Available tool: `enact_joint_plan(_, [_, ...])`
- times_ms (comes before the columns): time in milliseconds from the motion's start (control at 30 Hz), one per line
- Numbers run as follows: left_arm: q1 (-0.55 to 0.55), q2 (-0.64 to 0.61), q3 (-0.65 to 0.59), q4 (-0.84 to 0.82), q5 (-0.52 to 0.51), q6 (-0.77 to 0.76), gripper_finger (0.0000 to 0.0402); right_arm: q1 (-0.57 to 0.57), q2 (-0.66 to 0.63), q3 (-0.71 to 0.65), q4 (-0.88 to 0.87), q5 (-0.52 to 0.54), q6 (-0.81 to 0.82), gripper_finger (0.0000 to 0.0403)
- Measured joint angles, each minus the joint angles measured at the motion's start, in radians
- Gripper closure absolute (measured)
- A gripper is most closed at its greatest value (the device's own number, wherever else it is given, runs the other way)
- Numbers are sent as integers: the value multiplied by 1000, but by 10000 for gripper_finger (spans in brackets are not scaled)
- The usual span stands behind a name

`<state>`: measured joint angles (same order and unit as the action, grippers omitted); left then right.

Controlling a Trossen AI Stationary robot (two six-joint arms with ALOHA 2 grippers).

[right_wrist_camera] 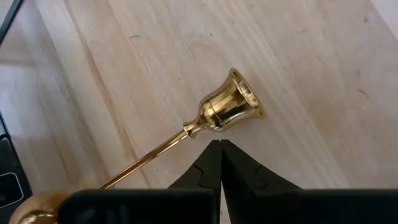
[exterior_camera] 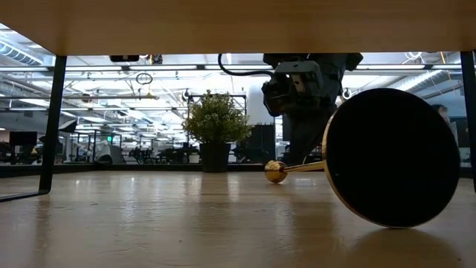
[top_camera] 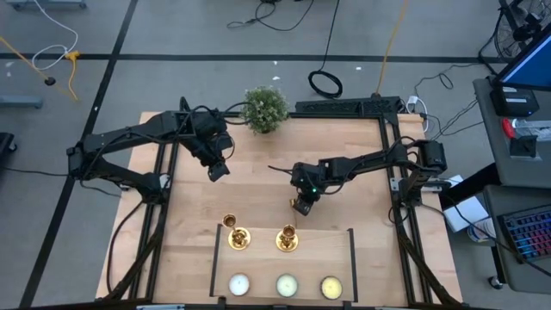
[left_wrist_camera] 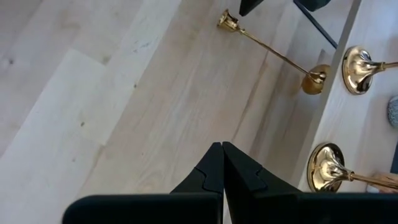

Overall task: Pick & Place candle stick holders
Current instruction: Put the gold candle stand on the shelf

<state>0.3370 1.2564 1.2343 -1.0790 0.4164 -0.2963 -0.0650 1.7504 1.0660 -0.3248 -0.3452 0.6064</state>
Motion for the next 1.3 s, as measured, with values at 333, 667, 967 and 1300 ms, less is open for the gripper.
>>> enact_joint_plan(333, [-1,0,-149,163,140,-89,401,0,0,0,3,0,11,403])
enact_joint_plan(667, [6,1,-500,752,387,-509,401,0,0,0,2,-1,37,403])
enact_joint_plan(967, [-43,0,-540,878,336,-495,401,0,0,0,3,-1,78,403])
enact_joint_plan(1300, [-91,0,-538,870,204,-337,401,6,-39,8,3,32,219,403])
